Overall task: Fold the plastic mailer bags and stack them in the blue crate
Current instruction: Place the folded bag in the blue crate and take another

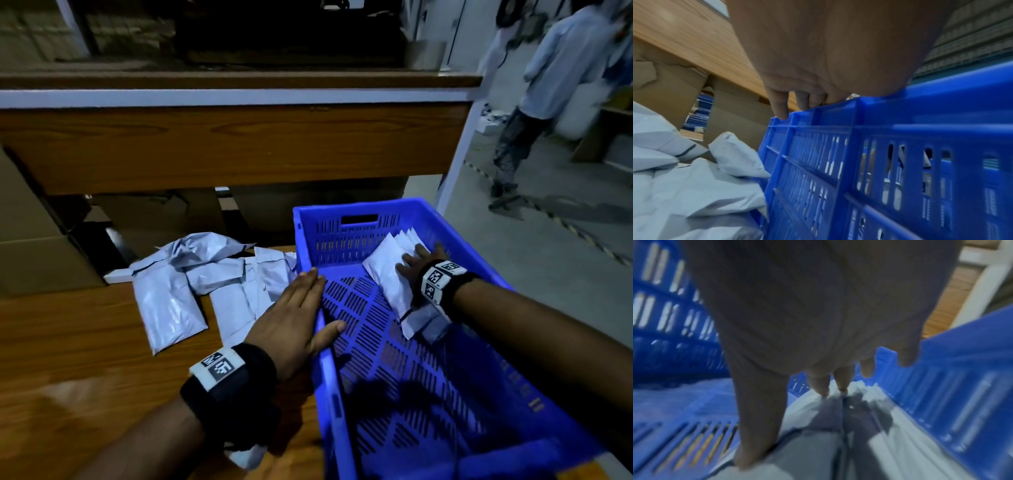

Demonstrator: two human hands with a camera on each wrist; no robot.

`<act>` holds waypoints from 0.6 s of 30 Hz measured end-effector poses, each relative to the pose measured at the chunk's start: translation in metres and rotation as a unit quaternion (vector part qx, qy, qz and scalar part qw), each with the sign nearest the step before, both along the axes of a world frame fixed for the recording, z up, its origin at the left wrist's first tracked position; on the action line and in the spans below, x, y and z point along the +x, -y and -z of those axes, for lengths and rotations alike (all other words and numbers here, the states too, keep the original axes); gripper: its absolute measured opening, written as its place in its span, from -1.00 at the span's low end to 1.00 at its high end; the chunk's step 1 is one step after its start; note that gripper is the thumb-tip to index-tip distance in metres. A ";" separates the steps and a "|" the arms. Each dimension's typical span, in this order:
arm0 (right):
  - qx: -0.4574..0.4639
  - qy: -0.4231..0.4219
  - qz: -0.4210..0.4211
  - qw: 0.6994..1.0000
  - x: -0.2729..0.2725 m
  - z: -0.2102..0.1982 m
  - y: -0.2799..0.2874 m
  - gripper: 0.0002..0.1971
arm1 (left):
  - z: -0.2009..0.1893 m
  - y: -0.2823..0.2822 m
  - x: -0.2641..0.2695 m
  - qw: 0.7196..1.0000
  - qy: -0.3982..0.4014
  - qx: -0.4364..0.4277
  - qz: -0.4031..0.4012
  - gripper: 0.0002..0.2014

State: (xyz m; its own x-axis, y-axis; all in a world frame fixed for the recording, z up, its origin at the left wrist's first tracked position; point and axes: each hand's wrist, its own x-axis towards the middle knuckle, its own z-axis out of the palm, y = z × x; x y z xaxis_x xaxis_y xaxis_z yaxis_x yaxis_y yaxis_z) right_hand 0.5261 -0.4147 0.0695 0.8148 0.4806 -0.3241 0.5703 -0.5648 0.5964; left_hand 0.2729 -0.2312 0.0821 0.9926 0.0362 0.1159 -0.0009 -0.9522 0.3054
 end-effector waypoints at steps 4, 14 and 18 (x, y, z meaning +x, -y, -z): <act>0.026 -0.026 0.012 0.999 -0.020 -0.028 -0.004 -0.02 | 0.003 -0.013 -0.015 1.000 -0.005 -0.001 0.006 0.02; 0.178 -0.043 -0.046 0.982 -0.156 -0.121 -0.044 -0.22 | -0.001 -0.079 -0.124 0.999 -0.029 0.008 -0.009 -0.10; 0.257 -0.023 -0.073 0.963 -0.250 -0.133 -0.073 -0.27 | 0.005 -0.123 -0.199 1.000 -0.025 0.010 -0.015 -0.17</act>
